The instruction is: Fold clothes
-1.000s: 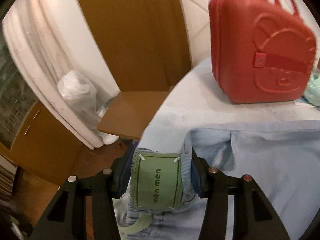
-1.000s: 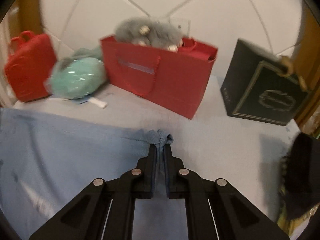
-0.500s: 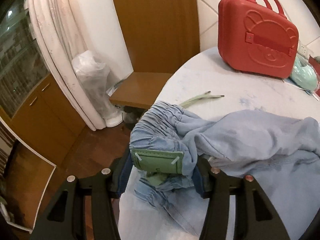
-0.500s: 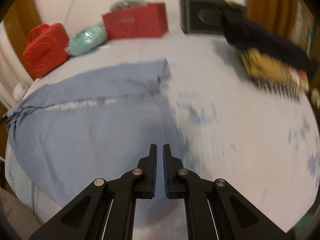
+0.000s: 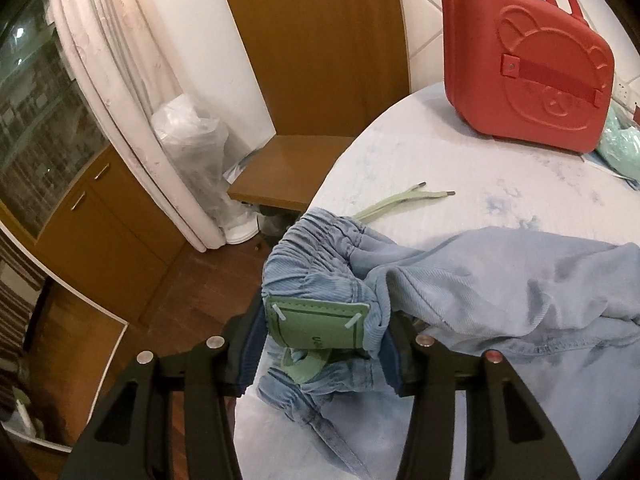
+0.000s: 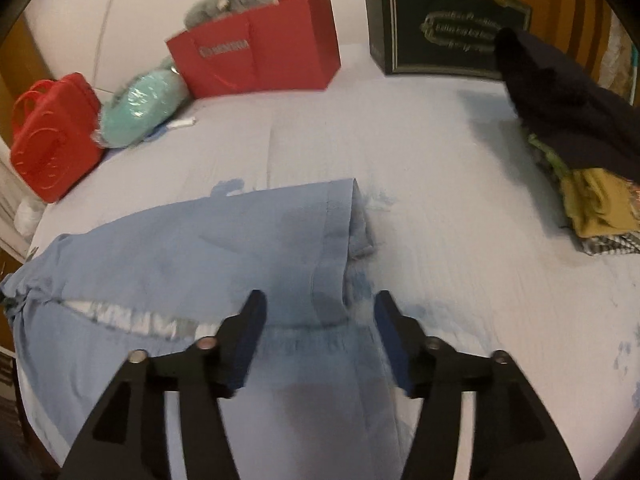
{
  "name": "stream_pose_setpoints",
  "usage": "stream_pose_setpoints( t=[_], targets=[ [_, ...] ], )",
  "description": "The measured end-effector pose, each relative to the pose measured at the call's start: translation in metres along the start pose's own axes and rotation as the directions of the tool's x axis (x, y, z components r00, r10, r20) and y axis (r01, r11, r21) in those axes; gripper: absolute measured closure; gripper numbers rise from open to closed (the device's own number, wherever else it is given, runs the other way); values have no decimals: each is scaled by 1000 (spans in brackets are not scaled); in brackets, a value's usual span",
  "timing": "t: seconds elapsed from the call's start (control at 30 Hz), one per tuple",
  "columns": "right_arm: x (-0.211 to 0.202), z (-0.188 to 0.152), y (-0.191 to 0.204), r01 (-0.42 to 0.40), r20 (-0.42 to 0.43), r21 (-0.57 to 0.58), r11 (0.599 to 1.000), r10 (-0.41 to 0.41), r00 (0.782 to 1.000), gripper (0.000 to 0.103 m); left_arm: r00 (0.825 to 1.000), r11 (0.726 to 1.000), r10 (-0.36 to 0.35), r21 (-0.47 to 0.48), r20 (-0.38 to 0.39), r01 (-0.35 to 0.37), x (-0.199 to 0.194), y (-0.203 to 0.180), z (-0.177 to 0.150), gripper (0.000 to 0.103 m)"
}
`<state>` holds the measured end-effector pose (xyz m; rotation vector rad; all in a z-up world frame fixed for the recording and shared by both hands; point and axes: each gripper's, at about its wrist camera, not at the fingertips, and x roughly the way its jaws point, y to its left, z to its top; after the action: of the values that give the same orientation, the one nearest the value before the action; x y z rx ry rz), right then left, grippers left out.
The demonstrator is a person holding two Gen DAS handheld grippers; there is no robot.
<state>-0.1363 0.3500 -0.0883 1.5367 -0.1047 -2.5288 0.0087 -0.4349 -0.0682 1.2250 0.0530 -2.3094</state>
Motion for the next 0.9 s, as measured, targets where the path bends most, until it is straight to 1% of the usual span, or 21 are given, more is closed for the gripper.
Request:
stream_pose_setpoints(
  t=[0.07, 0.1, 0.13, 0.17, 0.27, 0.33, 0.4, 0.47, 0.5, 0.57, 0.6, 0.67, 0.73, 0.77, 0.8, 0.83, 0.9],
  targets=[
    [15, 5, 2, -5, -30, 14, 1000, 5, 1000, 41, 1000, 1000, -3, -2, -3, 3, 0, 1, 0, 54],
    [26, 6, 6, -2, -61, 1, 1000, 2, 998, 55, 1000, 1000, -2, 4, -4, 2, 0, 1, 1, 55],
    [35, 7, 11, 36, -101, -32, 999, -39, 994, 77, 1000, 1000, -2, 8, -5, 2, -1, 2, 0, 55],
    [40, 7, 17, 68, -127, -63, 996, -75, 989, 93, 1000, 1000, -8, 10, -5, 8, -3, 2, 1, 55],
    [4, 10, 29, 77, -5, -87, 993, -78, 997, 94, 999, 999, -32, 8, 14, 32, -16, 9, -1, 55],
    [-43, 5, 28, 38, 88, -68, 997, -32, 996, 94, 997, 998, -64, -11, 41, 64, -29, 20, -6, 55],
    [-80, -10, 26, 17, 124, -72, 997, -8, 992, 94, 994, 996, -86, -23, 63, 88, -42, 32, -18, 55],
    [-112, -36, 18, 20, 135, -80, 997, -9, 991, 94, 994, 995, -96, -21, 59, 98, -47, 41, -33, 55],
    [-124, -55, 10, 23, 125, -73, 997, -14, 992, 94, 994, 995, -97, -15, 46, 98, -47, 46, -44, 55],
    [-129, -97, -9, 5, 52, -27, 1000, -3, 999, 94, 994, 994, -106, -14, 13, 106, -44, 52, -62, 55],
    [-131, -117, -18, -2, 14, -4, 1000, 2, 1000, 94, 994, 994, -106, -9, -16, 105, -40, 53, -71, 55],
    [-119, -148, -29, -2, -74, 31, 1000, 5, 997, 94, 993, 996, -91, 20, -69, 92, -33, 51, -86, 55],
    [-100, -180, -37, -8, -176, 65, 998, 19, 984, 93, 992, 996, -70, 50, -107, 75, -27, 47, -95, 54],
    [-92, -190, -40, -3, -215, 75, 997, 19, 976, 90, 991, 996, -60, 56, -123, 67, -26, 46, -98, 53],
    [-85, -200, -42, 6, -250, 84, 996, 15, 968, 81, 989, 996, -59, 57, -137, 67, -25, 46, -100, 53],
    [-84, -203, -44, 25, -256, 84, 996, -3, 967, 78, 988, 996, -60, 57, -143, 68, -26, 47, -100, 52],
    [-86, -200, -48, 45, -243, 85, 995, -23, 970, 78, 988, 996, -43, 70, -146, 53, -31, 48, -100, 49]
  ],
)
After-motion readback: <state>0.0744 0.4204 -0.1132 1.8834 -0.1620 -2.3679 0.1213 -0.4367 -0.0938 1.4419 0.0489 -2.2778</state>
